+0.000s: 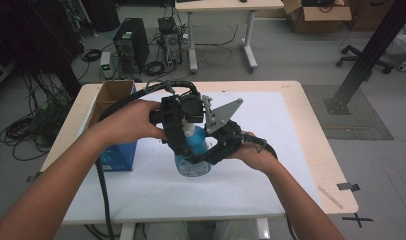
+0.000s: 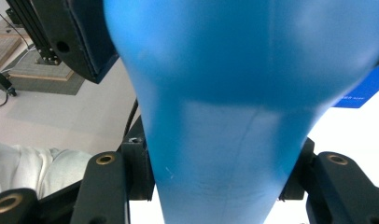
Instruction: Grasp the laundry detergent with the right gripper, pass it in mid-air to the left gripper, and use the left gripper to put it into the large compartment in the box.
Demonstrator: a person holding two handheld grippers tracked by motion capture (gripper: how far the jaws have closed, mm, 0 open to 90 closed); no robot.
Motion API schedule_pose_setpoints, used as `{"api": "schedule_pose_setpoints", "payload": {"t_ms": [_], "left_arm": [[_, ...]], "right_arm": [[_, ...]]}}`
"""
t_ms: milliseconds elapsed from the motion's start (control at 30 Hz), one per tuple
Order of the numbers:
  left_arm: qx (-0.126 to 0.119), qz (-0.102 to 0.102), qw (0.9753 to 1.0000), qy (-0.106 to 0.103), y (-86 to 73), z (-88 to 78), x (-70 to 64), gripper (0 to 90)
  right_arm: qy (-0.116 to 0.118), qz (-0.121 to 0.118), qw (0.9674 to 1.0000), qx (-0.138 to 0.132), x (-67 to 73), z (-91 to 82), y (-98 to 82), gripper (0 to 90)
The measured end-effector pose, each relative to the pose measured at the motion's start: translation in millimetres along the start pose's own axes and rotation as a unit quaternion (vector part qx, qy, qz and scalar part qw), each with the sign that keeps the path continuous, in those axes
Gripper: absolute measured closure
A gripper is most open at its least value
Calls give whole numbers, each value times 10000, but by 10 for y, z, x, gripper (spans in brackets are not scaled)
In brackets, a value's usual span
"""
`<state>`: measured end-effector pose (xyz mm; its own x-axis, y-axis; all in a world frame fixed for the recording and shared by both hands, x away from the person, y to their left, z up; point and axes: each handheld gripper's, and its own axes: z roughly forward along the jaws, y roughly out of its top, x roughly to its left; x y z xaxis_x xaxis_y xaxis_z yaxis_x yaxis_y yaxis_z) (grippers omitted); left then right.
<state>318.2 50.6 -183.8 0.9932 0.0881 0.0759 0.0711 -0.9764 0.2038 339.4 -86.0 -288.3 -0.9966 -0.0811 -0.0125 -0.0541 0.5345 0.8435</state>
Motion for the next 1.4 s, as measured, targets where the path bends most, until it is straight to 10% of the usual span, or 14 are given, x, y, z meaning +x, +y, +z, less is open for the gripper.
{"api": "schedule_pose_setpoints", "payload": {"t_ms": [1400], "left_arm": [[-56, 94, 9999, 38, 4, 23, -18, 376]], "right_arm": [[-2, -17, 10000, -45, 12, -20, -20, 441]]}}
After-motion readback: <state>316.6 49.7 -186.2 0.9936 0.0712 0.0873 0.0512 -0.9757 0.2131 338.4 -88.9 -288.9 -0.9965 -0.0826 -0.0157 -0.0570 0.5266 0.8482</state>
